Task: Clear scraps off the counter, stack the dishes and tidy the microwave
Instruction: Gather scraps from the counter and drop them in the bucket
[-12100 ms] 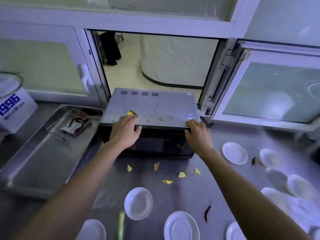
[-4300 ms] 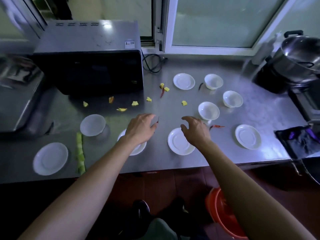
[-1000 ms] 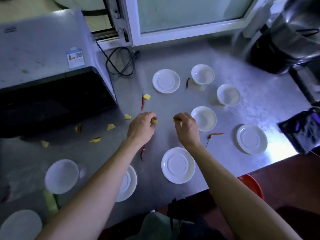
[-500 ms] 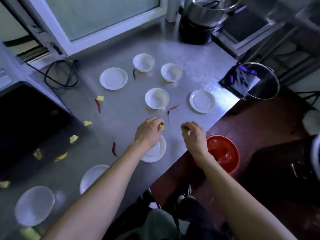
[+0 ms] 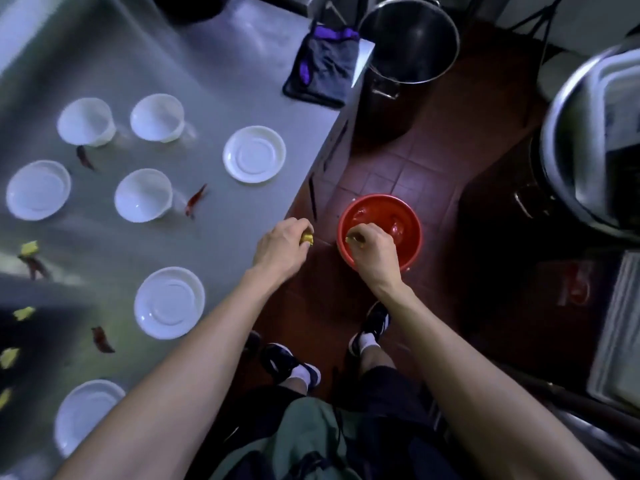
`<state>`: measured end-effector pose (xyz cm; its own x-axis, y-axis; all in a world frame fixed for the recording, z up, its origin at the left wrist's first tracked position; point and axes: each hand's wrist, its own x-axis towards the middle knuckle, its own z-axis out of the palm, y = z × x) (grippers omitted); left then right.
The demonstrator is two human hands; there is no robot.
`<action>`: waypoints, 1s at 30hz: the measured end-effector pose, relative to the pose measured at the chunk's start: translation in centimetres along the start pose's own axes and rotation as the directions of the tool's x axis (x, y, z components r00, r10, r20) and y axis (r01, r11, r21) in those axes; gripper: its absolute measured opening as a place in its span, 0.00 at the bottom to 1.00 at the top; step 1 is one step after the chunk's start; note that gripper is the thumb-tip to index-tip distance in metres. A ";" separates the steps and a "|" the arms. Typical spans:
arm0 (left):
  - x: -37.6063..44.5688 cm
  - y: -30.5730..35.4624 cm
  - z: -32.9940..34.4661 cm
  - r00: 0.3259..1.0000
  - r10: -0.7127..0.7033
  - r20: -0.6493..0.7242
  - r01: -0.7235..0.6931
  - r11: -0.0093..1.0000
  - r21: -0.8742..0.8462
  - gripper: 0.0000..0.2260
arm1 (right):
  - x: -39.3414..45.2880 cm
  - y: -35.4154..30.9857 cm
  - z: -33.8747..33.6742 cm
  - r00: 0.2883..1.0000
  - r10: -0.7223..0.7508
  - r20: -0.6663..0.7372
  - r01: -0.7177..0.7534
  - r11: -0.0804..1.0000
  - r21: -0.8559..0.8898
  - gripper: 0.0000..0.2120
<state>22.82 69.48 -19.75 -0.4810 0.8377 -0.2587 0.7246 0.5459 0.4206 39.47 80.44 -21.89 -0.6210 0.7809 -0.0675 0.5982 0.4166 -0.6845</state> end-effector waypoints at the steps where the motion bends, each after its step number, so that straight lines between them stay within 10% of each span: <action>1: 0.8 1.4 0.7 1.000 0.013 0.020 -0.013 1.000 0.015 0.08 | 0.3 1.5 -1.0 1.000 0.028 0.008 -0.028 1.000 -0.002 0.05; 13: 8.5 10.7 9.9 0.977 -0.050 0.208 0.051 0.999 0.002 0.06 | 2.4 15.5 -4.0 0.951 0.292 0.100 -0.294 0.956 0.014 0.06; 30: 26.1 0.4 38.0 0.927 -0.192 0.322 0.209 0.978 -0.022 0.05 | 11.6 36.6 18.5 0.836 0.540 0.100 -0.547 0.834 0.068 0.07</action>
<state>29.28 92.18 -59.35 -0.4256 0.6768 -0.6007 0.5969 0.7088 0.3758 44.79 96.15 -61.16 -0.2468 0.8308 -0.4988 0.8045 -0.1113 -0.5834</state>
